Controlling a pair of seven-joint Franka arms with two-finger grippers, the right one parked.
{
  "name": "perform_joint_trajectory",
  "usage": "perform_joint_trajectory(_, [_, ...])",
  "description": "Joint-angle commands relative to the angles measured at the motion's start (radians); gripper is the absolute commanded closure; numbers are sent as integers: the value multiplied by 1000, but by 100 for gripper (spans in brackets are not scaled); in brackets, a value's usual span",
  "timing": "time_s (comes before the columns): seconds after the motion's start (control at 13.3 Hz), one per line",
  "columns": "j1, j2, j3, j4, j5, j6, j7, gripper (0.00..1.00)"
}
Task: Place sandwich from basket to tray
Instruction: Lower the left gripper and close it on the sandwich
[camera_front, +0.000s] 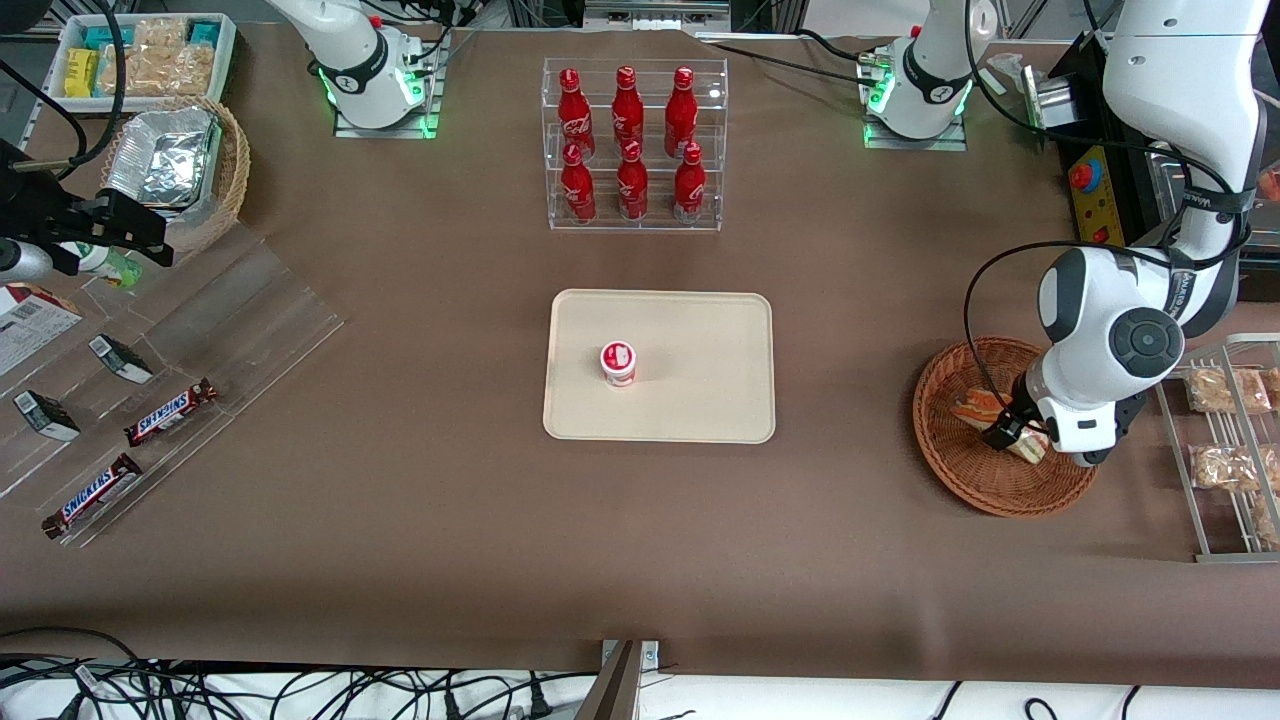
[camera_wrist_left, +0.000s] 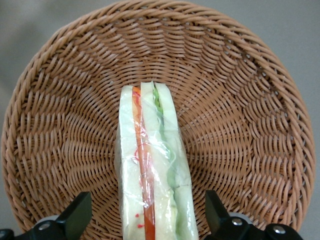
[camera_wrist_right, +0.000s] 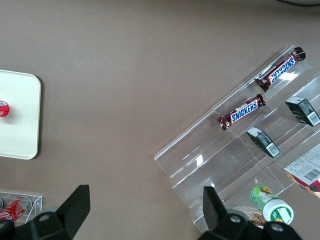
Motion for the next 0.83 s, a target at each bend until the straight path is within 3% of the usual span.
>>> perform_joint_trajectory(0.0, [2, 0, -4, -13, 28, 17, -29, 57])
perform_joint_trajectory(0.08, [2, 5, -4, -12, 28, 17, -44, 79])
perform_joint_trajectory(0.15, [2, 9, -4, -9, 28, 19, -55, 94])
perform_joint_trajectory(0.23, [2, 11, -4, -7, 28, 19, -58, 100])
perform_joint_trajectory(0.53, [2, -9, -8, 8, 29, 4, -43, 100])
perform_joint_trajectory(0.75, [2, -52, -16, 86, 29, -134, 37, 100])
